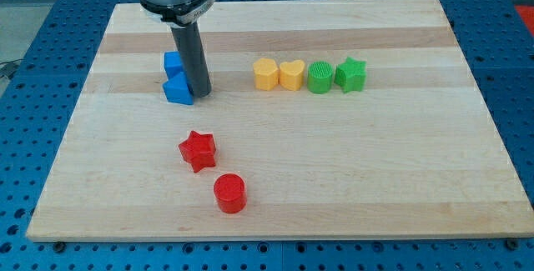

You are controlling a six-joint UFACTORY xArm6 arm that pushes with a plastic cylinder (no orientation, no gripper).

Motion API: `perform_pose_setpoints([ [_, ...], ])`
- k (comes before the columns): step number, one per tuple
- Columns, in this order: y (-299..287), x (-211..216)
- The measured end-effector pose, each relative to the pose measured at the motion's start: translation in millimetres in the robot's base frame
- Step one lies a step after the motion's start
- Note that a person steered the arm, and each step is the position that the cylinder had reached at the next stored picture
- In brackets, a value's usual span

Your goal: Slightly move the triangle to the left

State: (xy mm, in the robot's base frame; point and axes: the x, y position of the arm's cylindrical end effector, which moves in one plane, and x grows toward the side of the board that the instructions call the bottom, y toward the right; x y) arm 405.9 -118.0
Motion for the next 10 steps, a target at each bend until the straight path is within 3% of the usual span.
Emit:
perform_pose_setpoints([
  [6, -2.8, -4.5],
  [7, 14.9, 20.8],
  [9, 35.9, 127.8],
  [10, 38.8, 142.2],
])
